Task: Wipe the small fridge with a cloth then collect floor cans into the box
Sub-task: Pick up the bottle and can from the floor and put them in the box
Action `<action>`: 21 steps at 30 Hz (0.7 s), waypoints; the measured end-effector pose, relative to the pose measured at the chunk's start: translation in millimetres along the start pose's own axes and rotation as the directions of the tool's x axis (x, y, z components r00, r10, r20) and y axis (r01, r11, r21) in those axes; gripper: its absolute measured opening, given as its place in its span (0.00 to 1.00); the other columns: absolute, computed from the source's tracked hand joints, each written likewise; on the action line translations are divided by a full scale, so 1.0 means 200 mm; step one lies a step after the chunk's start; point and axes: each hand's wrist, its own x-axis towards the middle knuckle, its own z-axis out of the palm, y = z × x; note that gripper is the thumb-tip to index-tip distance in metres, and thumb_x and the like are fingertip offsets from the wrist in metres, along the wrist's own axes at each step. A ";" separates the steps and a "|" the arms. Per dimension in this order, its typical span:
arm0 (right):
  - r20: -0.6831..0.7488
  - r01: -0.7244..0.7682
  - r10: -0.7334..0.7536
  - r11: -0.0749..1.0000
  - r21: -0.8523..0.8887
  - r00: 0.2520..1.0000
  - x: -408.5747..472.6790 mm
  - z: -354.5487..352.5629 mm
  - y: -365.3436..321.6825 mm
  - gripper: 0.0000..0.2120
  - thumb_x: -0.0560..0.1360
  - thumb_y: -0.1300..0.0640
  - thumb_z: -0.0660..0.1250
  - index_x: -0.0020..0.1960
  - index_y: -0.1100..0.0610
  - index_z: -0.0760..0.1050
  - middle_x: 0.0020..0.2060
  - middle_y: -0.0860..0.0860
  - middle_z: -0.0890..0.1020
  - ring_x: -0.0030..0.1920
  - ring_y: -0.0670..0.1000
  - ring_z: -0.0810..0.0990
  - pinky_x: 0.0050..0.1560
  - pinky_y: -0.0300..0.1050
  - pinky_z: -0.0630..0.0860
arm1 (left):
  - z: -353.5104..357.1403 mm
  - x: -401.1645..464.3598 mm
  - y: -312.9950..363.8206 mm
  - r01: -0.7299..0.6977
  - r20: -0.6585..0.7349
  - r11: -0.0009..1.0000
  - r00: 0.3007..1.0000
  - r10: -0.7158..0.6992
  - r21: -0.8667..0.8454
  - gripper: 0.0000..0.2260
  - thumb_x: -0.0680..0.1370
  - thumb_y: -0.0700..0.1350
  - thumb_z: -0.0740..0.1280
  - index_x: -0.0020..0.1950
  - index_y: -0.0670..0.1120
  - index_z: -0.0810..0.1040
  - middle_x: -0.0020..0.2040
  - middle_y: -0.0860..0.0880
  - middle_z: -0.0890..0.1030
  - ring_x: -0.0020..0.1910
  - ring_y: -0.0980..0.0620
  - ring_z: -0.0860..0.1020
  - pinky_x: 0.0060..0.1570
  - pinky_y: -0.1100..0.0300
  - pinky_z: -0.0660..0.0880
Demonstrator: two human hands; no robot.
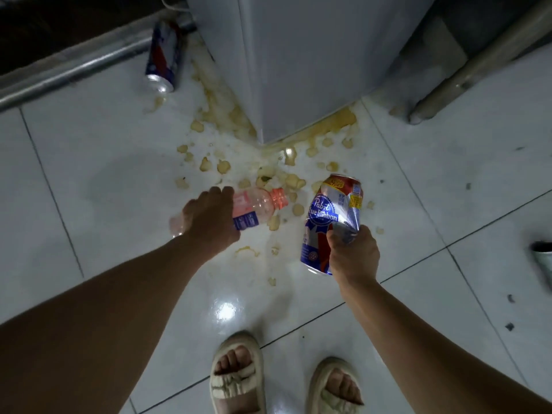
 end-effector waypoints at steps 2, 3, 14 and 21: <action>-0.009 0.010 -0.010 1.000 -0.009 1.000 -0.11 -0.18 -0.09 0.19 0.76 0.54 0.66 0.63 0.62 0.69 0.58 0.59 0.79 0.57 0.58 0.78 0.57 0.51 0.74 | -0.19 -0.16 0.05 0.046 0.026 0.996 0.999 -0.045 -0.079 0.30 0.67 0.51 0.75 0.64 0.45 0.66 0.57 0.45 0.74 0.56 0.44 0.74 0.53 0.51 0.70; -0.013 0.012 -0.012 1.000 -0.014 1.000 -0.16 -0.28 -0.14 0.19 0.76 0.54 0.66 0.62 0.63 0.70 0.58 0.59 0.79 0.57 0.59 0.78 0.57 0.51 0.74 | -0.29 -0.24 0.07 0.069 0.035 0.991 0.997 -0.066 -0.112 0.30 0.67 0.51 0.75 0.63 0.46 0.67 0.57 0.45 0.74 0.56 0.44 0.75 0.52 0.51 0.70; -0.058 0.088 -0.084 0.994 0.063 0.995 -0.87 -1.40 -0.72 0.15 0.76 0.55 0.65 0.57 0.64 0.70 0.53 0.60 0.80 0.52 0.59 0.79 0.48 0.47 0.73 | -1.42 -1.10 0.38 0.062 -0.092 0.947 0.991 -0.096 -0.316 0.31 0.64 0.59 0.75 0.61 0.49 0.70 0.53 0.49 0.79 0.48 0.50 0.78 0.44 0.56 0.76; -0.174 0.098 -0.071 0.983 0.152 0.982 -1.21 -2.04 -0.88 0.14 0.76 0.56 0.65 0.56 0.63 0.71 0.51 0.60 0.80 0.45 0.55 0.77 0.40 0.40 0.69 | -2.02 -1.51 0.61 -0.035 -0.174 0.935 0.984 -0.029 -0.353 0.31 0.64 0.58 0.75 0.61 0.49 0.70 0.51 0.50 0.77 0.43 0.53 0.73 0.41 0.59 0.70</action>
